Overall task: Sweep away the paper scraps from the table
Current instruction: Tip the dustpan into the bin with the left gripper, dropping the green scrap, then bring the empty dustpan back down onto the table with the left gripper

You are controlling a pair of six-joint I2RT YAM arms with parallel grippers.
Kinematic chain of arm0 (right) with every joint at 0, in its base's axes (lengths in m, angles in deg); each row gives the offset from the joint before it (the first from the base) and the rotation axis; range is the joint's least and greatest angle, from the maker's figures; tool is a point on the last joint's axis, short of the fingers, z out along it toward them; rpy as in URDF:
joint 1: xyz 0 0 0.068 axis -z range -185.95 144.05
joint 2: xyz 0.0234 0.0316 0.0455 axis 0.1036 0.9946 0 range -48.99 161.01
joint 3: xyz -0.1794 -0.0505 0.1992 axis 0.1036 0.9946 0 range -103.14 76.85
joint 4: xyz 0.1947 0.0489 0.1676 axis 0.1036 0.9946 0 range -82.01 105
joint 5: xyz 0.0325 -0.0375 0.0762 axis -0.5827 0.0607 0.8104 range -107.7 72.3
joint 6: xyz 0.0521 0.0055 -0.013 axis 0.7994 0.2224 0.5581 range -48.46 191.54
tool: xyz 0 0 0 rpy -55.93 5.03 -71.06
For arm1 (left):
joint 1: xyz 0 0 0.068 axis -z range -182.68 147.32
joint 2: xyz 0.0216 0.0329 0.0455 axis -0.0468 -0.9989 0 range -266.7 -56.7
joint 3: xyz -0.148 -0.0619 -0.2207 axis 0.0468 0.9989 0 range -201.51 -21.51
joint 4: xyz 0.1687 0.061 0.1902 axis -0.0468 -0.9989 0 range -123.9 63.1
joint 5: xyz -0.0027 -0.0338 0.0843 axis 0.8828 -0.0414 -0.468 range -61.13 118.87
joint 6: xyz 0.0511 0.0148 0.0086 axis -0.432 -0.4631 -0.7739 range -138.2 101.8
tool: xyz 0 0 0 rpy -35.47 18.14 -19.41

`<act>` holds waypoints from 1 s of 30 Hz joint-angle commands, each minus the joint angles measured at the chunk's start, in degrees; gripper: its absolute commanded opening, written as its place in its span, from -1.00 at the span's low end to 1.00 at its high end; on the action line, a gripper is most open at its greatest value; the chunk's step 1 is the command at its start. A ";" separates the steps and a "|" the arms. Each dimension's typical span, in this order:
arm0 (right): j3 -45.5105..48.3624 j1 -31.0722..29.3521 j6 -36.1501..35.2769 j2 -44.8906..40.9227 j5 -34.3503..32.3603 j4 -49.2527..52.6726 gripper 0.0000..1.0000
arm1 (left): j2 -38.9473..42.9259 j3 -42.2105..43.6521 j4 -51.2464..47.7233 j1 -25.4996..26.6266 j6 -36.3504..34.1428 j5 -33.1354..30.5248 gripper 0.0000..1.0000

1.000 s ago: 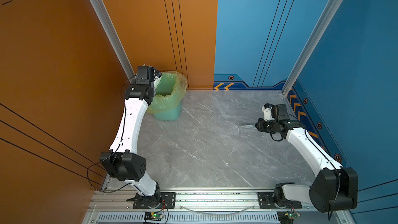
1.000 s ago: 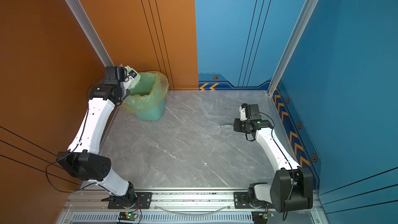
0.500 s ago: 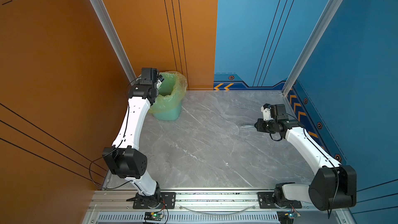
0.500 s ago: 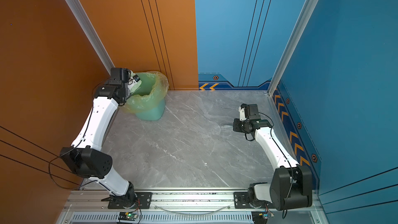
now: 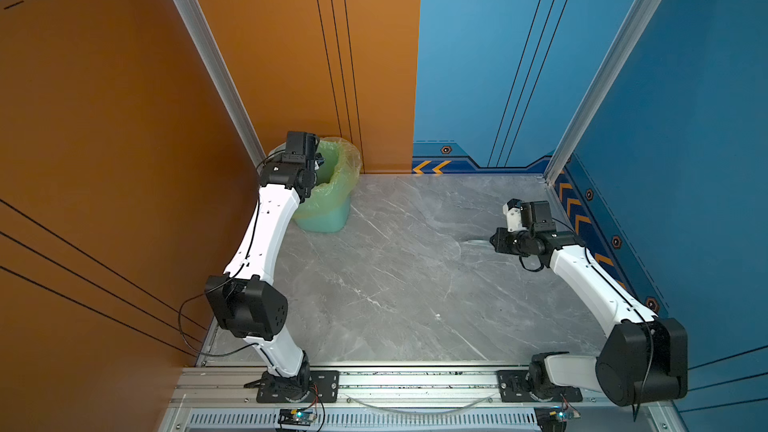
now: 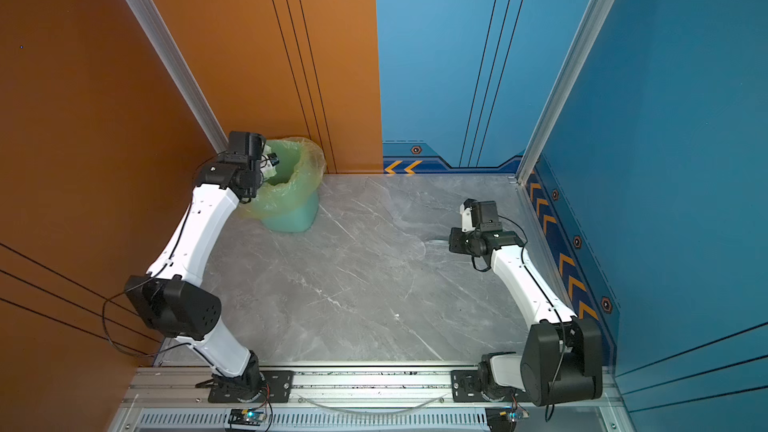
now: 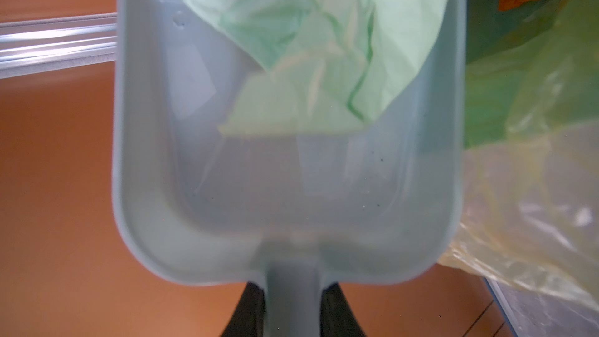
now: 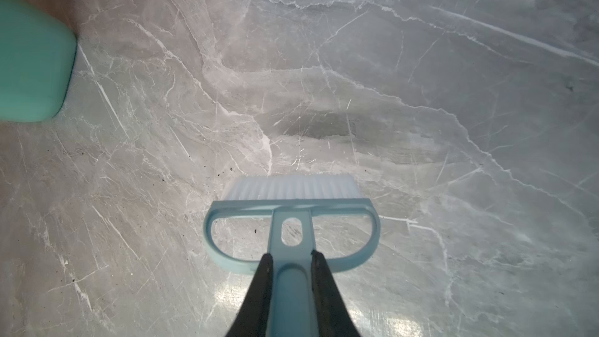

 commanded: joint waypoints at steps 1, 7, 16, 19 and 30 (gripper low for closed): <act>0.84 -0.11 -0.66 -0.51 -0.19 -0.55 -1.00 | -0.31 -1.35 0.37 0.60 -3.50 -3.70 -0.74; 1.60 0.19 -1.14 -1.14 0.03 -0.64 -1.00 | -0.02 -1.67 0.36 1.14 -3.96 -4.25 -0.74; 1.88 0.41 -1.06 -1.61 0.75 -0.83 -1.00 | 1.99 -4.46 0.42 1.06 1.77 0.15 -0.71; 1.87 0.44 -1.02 -1.68 0.78 -0.82 -1.00 | 3.47 -6.10 0.39 0.88 5.66 3.77 -0.70; 1.55 0.36 -0.05 -2.65 1.11 -0.56 -1.00 | 14.02 -5.62 0.44 3.21 20.68 27.40 -0.65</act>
